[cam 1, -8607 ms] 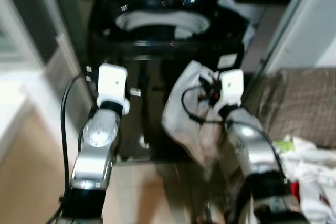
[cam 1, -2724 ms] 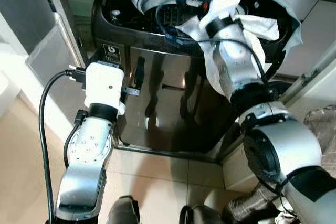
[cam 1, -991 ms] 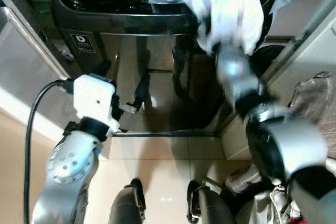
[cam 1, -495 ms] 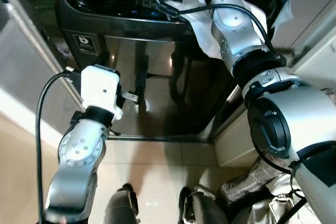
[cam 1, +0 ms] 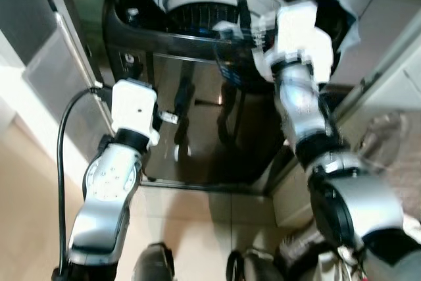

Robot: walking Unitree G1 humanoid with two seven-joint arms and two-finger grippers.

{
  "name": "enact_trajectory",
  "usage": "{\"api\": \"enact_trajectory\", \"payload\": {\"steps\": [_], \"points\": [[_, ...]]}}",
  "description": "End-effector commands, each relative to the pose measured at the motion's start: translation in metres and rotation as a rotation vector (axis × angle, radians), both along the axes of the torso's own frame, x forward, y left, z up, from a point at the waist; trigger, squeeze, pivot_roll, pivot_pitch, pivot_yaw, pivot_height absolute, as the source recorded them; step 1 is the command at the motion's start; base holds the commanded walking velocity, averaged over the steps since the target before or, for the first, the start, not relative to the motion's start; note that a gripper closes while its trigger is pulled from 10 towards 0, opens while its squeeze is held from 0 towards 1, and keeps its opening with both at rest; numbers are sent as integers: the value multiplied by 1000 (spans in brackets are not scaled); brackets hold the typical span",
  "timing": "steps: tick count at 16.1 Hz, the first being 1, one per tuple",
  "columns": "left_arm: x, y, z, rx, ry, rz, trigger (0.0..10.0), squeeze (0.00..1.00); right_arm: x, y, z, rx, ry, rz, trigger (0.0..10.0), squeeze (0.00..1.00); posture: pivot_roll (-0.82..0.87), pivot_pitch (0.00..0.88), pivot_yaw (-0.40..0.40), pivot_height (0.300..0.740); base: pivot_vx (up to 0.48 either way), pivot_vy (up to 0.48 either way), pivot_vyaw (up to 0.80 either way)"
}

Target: Clothes washing

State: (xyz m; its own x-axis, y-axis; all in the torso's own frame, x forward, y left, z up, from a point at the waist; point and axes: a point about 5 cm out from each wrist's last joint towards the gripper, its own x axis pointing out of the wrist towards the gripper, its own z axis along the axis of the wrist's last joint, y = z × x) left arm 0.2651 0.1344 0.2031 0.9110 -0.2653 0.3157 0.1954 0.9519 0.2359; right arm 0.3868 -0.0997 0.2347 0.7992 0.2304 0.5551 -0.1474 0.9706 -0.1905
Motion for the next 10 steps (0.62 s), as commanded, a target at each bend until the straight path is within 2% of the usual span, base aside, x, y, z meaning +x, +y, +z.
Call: {"api": "enact_trajectory", "payload": {"steps": [1, 2, 5, 10], "points": [[-3, -4, -6, 13, 28, -35, 10000, 0, 5, -12, -11, 4, 77, -58, 10000, 0, 82, 114, -17, 740, 0, 0, 0], [-5, -3, -6, 14, 30, -36, 10000, 0, 7, -15, -22, -6, 146, -83, 10000, 0, 96, 126, -12, 740, 0, 0, 0], [-14, 6, -5, 28, 41, -6, 10000, 0, 10, -15, -37, -1, 273, -125, 10000, 0, 150, 165, -16, 740, 0, 0, 0], [-36, 17, -4, 49, 64, 50, 10000, 0, 16, -5, -40, -15, 367, -158, 10000, 0, 251, 227, -29, 740, 0, 0, 0]]}}
